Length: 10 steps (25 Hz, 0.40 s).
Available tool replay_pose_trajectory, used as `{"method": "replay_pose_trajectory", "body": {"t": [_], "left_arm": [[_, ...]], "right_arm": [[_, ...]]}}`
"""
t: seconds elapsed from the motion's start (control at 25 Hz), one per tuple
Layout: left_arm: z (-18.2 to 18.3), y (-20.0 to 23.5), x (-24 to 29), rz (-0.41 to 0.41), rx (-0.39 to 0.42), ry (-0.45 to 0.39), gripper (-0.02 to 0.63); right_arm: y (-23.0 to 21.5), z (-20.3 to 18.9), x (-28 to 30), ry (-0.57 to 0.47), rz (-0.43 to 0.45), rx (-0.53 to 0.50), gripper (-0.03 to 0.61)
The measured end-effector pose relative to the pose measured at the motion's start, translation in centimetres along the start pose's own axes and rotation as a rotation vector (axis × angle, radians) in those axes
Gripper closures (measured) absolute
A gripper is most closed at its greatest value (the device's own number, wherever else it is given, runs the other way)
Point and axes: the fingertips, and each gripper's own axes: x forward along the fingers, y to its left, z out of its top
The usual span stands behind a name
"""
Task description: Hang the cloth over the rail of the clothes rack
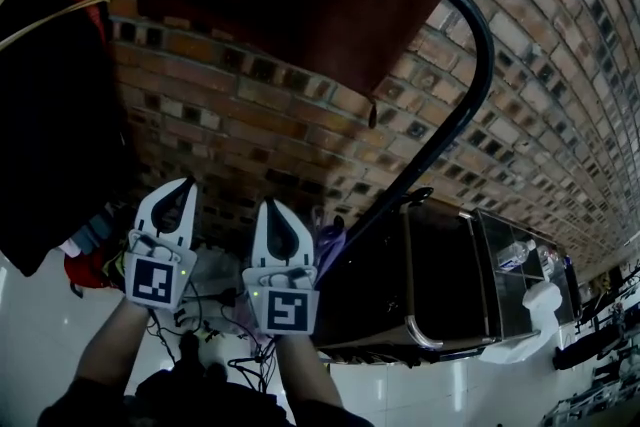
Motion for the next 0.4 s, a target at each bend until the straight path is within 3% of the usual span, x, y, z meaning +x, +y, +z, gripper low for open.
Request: {"method": "replay_pose_trajectory", "body": {"t": [0.4], "left_arm": [[0.46, 0.53, 0.53, 0.01, 0.022, -0.033, 0.607]], "right_arm": [[0.1, 0.03, 0.14, -0.003, 0.02, -0.003, 0.56]]}}
